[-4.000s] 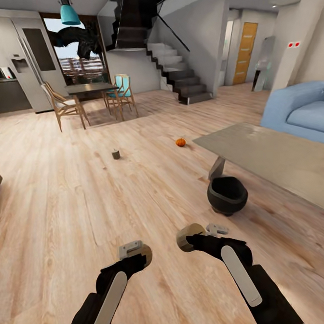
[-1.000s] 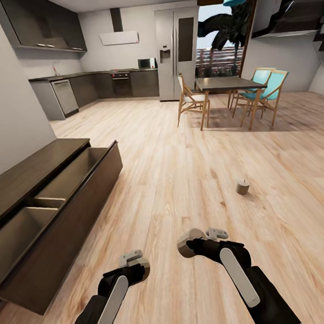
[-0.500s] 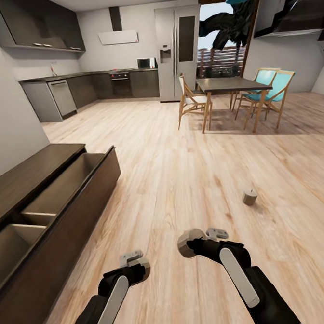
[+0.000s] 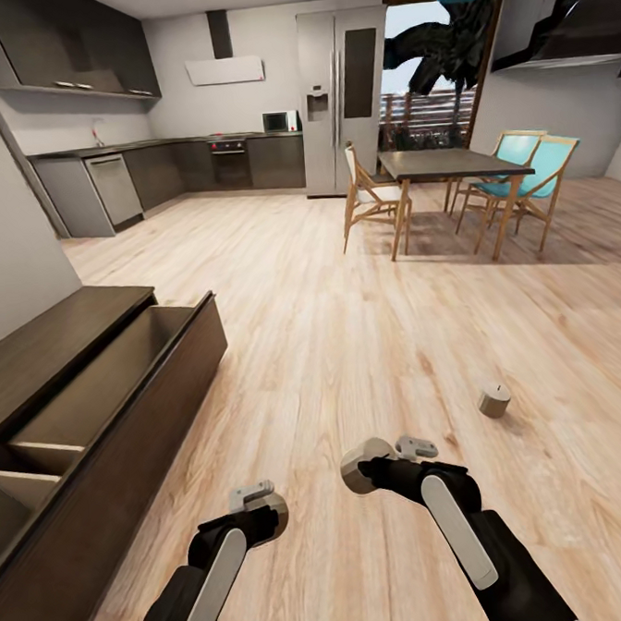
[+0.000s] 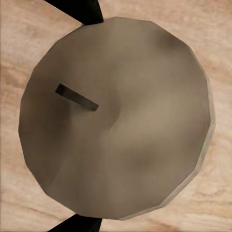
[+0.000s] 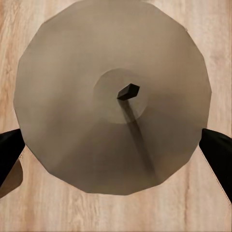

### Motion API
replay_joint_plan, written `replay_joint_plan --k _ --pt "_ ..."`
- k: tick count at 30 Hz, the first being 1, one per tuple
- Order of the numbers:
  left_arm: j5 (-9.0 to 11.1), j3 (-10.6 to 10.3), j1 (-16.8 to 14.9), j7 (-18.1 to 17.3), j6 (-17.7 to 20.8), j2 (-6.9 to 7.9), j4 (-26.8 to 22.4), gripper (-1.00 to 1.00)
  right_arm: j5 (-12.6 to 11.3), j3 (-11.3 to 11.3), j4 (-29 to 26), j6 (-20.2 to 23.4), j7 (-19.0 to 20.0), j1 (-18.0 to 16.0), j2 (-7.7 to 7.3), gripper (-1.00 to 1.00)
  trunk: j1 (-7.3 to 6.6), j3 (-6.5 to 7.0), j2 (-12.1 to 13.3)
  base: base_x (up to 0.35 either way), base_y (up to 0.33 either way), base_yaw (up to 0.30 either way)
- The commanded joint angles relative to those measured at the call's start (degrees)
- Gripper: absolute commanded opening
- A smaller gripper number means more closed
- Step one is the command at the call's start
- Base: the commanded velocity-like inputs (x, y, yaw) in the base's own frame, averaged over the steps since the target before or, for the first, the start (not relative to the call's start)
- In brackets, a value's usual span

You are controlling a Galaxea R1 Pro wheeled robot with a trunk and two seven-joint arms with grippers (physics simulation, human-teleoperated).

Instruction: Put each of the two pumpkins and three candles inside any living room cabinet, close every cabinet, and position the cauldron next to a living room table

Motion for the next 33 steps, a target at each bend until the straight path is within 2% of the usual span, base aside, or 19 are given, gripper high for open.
replay_joint_plan --k 1,11,24,33 --pt "0.6 -0.1 -0.1 0.6 0.0 0.01 -0.1 -1.0 -0.7 0.0 -0.1 0.0 -0.6 0.0 0.0 -1.0 0.02 -0.05 0.0 0.332 0.0 0.0" --pt "0.6 -0.1 -0.1 0.6 0.0 0.01 -0.1 -1.0 -0.7 0.0 0.0 0.0 -0.6 0.0 0.0 -1.0 0.02 -0.04 0.0 0.33 -0.079 0.045" --pt "0.5 -0.2 -0.1 0.6 0.0 -0.08 -0.1 -1.0 -0.7 0.0 0.0 0.0 -0.6 0.0 -0.01 -1.0 0.02 0.29 0.0 0.265 -0.233 0.262" --pt "0.4 -0.1 0.0 0.6 0.1 -0.08 -2.7 -1.0 -0.9 0.0 0.0 0.0 -0.5 0.0 0.0 -1.0 0.02 0.54 0.0 0.051 -0.059 0.274"
